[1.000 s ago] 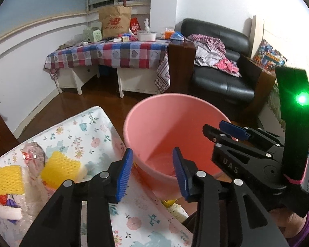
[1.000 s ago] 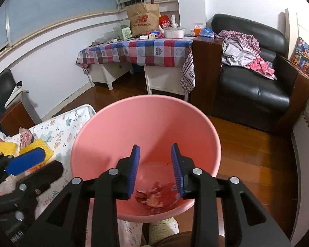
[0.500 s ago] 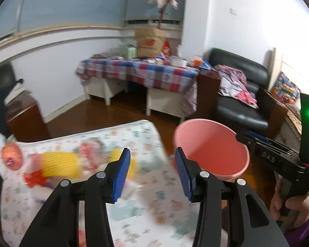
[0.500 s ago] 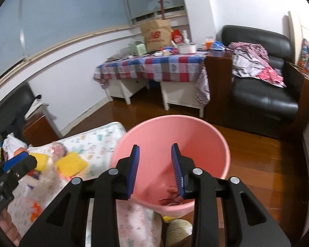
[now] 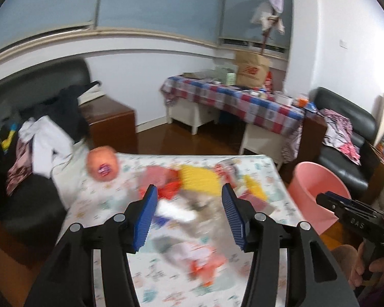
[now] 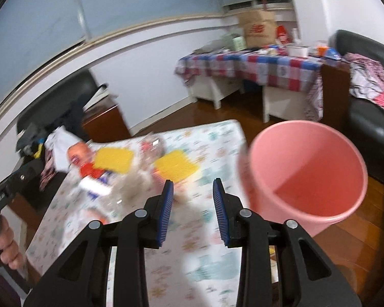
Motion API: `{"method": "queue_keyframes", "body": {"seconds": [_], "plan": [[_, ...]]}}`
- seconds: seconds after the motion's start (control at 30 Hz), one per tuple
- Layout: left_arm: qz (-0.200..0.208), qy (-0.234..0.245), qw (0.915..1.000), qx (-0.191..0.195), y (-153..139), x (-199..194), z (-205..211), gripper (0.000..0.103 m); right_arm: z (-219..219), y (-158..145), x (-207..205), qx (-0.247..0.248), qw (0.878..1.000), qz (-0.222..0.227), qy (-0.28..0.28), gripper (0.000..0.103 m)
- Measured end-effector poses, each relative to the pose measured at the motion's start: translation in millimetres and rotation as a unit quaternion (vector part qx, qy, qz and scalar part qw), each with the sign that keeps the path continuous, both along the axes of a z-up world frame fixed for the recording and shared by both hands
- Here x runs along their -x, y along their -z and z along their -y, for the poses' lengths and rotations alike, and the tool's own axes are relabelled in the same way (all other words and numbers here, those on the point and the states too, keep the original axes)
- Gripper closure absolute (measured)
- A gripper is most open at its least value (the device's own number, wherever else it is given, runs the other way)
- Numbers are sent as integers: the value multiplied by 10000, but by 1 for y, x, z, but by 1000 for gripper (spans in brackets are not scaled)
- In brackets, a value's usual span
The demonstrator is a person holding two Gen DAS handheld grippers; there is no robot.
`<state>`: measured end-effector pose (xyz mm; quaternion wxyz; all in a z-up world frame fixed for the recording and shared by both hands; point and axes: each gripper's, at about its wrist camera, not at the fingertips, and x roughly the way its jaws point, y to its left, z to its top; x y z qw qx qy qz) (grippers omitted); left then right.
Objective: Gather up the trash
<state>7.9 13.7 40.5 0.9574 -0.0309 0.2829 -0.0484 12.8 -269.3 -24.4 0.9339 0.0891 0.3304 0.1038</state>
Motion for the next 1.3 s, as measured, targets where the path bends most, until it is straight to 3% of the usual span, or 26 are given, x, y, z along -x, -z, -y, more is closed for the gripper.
{"method": "queue_keyframes", "body": {"seconds": [0.2,0.33,0.53,0.83,0.9,0.93,0.97,1.07,1.3], "plan": [[-285,-344,9990,52,26,12,-44,52,-42,14,2,-169,9971,-299,-674,70],[-429,-496,9978,122,41,16,-60,52,-69,22,4,-322,9915,-462,-1173,70],[-606,-479,9966,292,54,10,-66,52,-99,36,-1,-266,9859,-738,-1477,70],[-758,-360,9954,461,65,-13,-63,52,-114,44,-34,-213,9876,-915,-1261,70],[-791,-352,9950,500,68,-18,-65,52,-114,46,-44,-276,9885,-975,-1126,62],[-805,-350,9948,511,69,-20,-65,52,-115,47,-48,-331,9889,-979,-1067,52],[-819,-342,9947,524,71,-23,-65,52,-117,48,-53,-380,9893,-999,-996,50],[-840,-305,9944,556,73,-30,-66,52,-125,54,-65,-439,9877,-1138,-980,50],[-935,-96,9931,705,79,-56,-59,52,-142,76,-79,-79,9851,-1412,-978,50]]}}
